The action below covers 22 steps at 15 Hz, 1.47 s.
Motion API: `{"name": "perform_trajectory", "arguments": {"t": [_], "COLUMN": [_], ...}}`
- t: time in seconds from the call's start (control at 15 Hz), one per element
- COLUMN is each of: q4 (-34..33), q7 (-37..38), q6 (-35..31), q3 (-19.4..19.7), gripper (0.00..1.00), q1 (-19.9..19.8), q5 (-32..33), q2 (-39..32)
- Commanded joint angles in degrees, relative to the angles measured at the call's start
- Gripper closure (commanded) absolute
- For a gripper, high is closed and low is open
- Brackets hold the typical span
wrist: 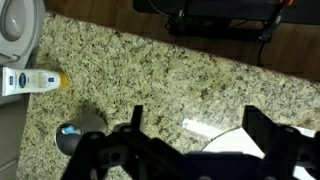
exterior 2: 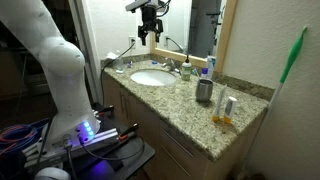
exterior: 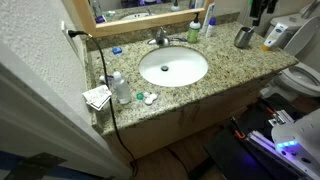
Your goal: Pick up the blue object and put it on right
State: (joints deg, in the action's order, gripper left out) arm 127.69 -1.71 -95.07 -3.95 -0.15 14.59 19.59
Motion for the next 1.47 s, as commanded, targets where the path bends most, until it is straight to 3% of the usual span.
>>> {"name": "perform_trajectory", "arguments": {"t": [0.0,0.2,0.6,0.67,0.93,1.13,1.4], "q4": [-0.1,-7.6,-28.9,-21.2,-27.7,-35.7,-46.4], "q7": [0.2,-1.5,-3.2,-1.4,-1.5,-3.5,-3.6], "q6": [0.2,-1.5,-2.8,-4.4,-4.1,-0.6,-2.7], "q3": [0.6,0.4,-0.3,-0.4,-0.6,-2.2,-4.4], "gripper": [0.0,0.0,0.0,0.0,0.0,0.0,0.0], "q1": [0.8,2.3,5.7,5.1,5.8,7.2,9.4], "q5": [0.2,-3.0,-19.8,-17.1,-18.6,-17.4,-17.0], "q2": [-0.1,-5.9,-17.8,-12.7,-17.0,-27.0,-37.9]}}
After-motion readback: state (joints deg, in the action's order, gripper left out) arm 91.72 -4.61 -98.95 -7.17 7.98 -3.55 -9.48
